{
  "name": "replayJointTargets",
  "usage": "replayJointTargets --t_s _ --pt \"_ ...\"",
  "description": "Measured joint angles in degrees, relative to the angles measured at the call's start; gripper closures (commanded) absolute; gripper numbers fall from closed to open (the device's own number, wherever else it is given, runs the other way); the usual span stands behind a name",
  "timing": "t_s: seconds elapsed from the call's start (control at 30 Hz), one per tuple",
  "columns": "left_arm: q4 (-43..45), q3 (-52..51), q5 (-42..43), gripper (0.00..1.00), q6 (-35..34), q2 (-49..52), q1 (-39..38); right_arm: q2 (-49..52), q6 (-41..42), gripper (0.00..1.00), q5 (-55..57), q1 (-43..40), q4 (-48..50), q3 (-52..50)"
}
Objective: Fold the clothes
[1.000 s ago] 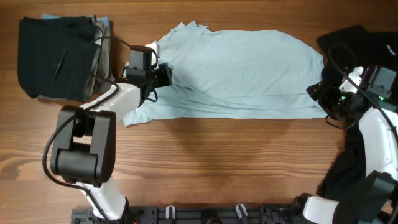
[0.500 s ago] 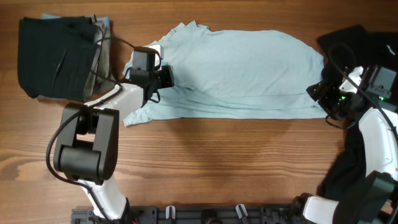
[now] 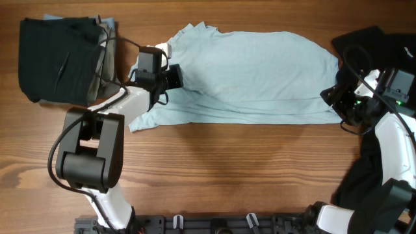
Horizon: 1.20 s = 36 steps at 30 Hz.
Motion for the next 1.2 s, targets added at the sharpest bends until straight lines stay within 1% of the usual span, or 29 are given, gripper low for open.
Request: replayJointTargets --t_s 0.3,0.67,0.7,0.73,0.83,0.87,0.93,1.07,1.1,1.13,1.2 --pt "1.6 3.5 3.7 0.96 -2.8 0.0 -0.9 0.0 0.0 0.39 0.0 0.0 0.0 0.0" --pt "1.9 3.5 2.2 0.96 -3.5 0.0 -4.9 0.0 0.0 0.39 0.0 0.0 0.0 0.0" --pt "1.9 3.5 2.1 0.88 -3.6 0.0 -5.1 0.0 0.0 0.39 0.0 0.0 0.0 0.0" --pt "1.9 3.5 1.9 0.62 -3.6 0.0 -5.1 0.0 0.0 0.39 0.0 0.0 0.0 0.0" --pt "1.9 3.5 1.4 0.39 -3.8 0.1 -5.1 0.0 0.0 0.39 0.0 0.0 0.0 0.0" --pt "1.9 3.5 1.4 0.36 -3.9 0.2 -5.1 0.0 0.0 0.39 0.0 0.0 0.0 0.0" --pt "1.9 3.5 1.2 0.36 -3.9 0.4 -5.1 0.0 0.0 0.39 0.0 0.0 0.0 0.0" --pt "1.4 3.5 1.0 0.50 -3.9 0.6 -5.1 0.0 0.0 0.39 0.0 0.0 0.0 0.0" --pt "0.6 3.6 1.0 0.61 -3.5 0.6 -5.0 0.0 0.0 0.39 0.0 0.0 0.0 0.0" --pt "-0.4 3.6 1.0 0.74 -3.3 0.6 -4.9 0.0 0.0 0.39 0.0 0.0 0.0 0.0" --pt "-2.6 3.6 0.3 0.96 -3.2 0.5 -4.3 0.0 0.0 0.39 0.0 0.0 0.0 0.0"
